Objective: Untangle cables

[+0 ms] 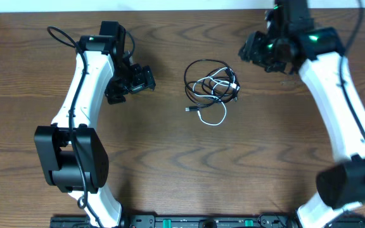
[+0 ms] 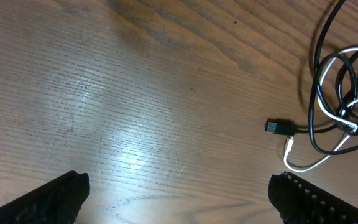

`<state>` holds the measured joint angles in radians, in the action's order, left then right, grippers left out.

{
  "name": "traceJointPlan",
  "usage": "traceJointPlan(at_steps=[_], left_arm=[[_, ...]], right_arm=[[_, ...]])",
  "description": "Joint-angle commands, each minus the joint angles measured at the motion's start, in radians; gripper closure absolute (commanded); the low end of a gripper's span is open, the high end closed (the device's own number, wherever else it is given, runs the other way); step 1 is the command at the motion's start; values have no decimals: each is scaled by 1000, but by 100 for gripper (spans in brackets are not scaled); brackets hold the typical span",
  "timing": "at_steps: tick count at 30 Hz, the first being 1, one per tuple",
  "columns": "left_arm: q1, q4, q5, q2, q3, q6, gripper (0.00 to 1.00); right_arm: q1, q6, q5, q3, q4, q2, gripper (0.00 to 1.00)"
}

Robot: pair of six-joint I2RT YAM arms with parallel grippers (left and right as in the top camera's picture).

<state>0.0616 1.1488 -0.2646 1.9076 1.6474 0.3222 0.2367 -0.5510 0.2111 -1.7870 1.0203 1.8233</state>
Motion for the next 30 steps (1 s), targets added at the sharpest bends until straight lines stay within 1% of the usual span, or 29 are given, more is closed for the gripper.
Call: traceJointPlan(at_steps=[1,2,5,8,11,15,17,22,25,27,30], left_arm=[[0,5,-8,1,-6,13,2],[0,5,-8,1,-6,13,2],[0,5,-8,1,-6,13,2],[0,5,-8,1,-6,13,2],[0,5,-8,1,-6,13,2],[0,5,-8,1,-6,13,2],[0,5,-8,1,-6,13,2],[0,5,-8,1,-6,13,2],[0,5,-8,1,-6,13,2],[0,5,-8,1,-6,13,2],[0,5,-8,1,-6,13,2]], right_arm=[[10,18,-22,2,13,103,53],[12,18,15,2,13,132,55],[26,18,119,2,0,227,55],[42,18,132,2,-6,302,54],[60,17,132,2,-6,358,56],[83,17,124,2,-7,401,54],[93,13,88,2,-7,412,55],[114,-40,-21,2,-19,427,63],[119,-39,-22,2,-55,429,64],[121,-39,-22,2,-74,432,67],[122,-39,-27,2,-78,444,69]])
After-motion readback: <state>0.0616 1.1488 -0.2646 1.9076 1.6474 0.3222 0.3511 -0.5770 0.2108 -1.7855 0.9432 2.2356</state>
